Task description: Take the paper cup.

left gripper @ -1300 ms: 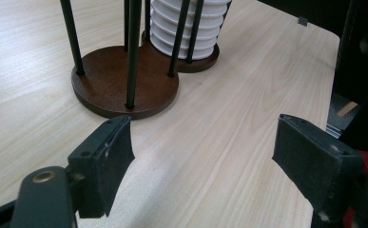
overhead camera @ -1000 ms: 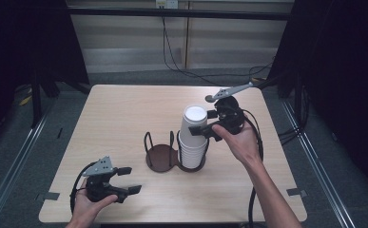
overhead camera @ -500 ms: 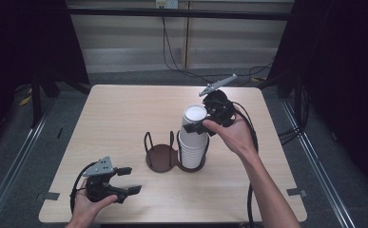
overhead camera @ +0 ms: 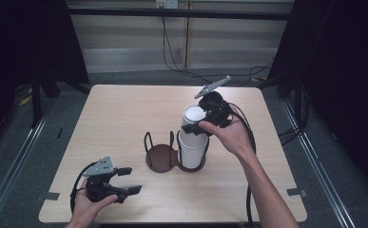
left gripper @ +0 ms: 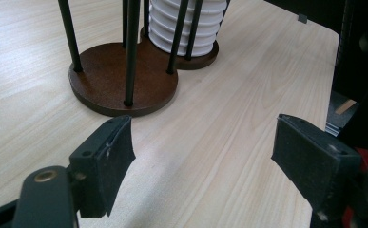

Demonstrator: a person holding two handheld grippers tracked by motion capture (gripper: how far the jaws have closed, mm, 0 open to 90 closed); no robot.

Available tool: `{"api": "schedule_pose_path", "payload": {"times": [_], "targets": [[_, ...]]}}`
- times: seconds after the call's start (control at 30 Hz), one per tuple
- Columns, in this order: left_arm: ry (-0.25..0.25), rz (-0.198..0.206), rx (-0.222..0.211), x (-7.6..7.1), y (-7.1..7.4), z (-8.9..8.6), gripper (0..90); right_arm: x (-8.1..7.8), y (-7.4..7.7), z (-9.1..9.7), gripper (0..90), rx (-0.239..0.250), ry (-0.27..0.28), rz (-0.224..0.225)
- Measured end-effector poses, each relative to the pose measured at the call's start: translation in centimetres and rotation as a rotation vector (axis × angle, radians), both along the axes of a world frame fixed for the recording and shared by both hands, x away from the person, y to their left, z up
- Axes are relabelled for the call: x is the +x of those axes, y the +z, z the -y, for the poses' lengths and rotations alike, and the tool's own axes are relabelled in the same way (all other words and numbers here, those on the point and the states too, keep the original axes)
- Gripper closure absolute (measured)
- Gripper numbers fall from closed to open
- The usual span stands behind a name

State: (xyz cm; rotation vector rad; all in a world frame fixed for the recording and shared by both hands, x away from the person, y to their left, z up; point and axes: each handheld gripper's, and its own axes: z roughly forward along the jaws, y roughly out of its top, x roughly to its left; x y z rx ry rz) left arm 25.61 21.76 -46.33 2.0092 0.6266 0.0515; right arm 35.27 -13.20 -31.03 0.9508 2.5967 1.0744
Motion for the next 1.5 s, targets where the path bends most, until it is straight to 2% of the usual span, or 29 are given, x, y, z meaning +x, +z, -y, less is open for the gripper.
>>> {"api": "schedule_pose_path", "payload": {"times": [0.57, 0.73, 0.87, 1.17, 1.23, 1.5], "targets": [[-0.005, -0.009, 0.005, 0.0, -0.1, 0.1, 21.8, -0.1, 0.5, -0.1, 20.8, -0.011, 0.001, 0.0], [-0.01, -0.012, 0.012, 0.0, -0.1, 0.2, 21.9, -0.3, 1.1, 0.3, 20.8, 0.021, -0.005, 0.019], [-0.011, -0.009, 0.017, 0.0, -0.1, 0.3, 21.9, -0.3, 1.3, 0.3, 20.8, 0.021, -0.008, 0.023], [-0.011, -0.008, 0.02, 0.0, -0.1, 0.2, 21.9, -0.5, 2.1, 0.6, 21.0, 0.057, -0.009, 0.05], [-0.009, -0.008, 0.019, 0.0, -0.1, 0.3, 21.9, -0.6, 2.3, 0.8, 21.1, 0.08, -0.009, 0.057], [-0.006, -0.008, 0.018, 0.0, -0.1, 0.2, 21.9, -0.9, 2.9, 1.4, 21.3, 0.12, -0.029, 0.075]]}}
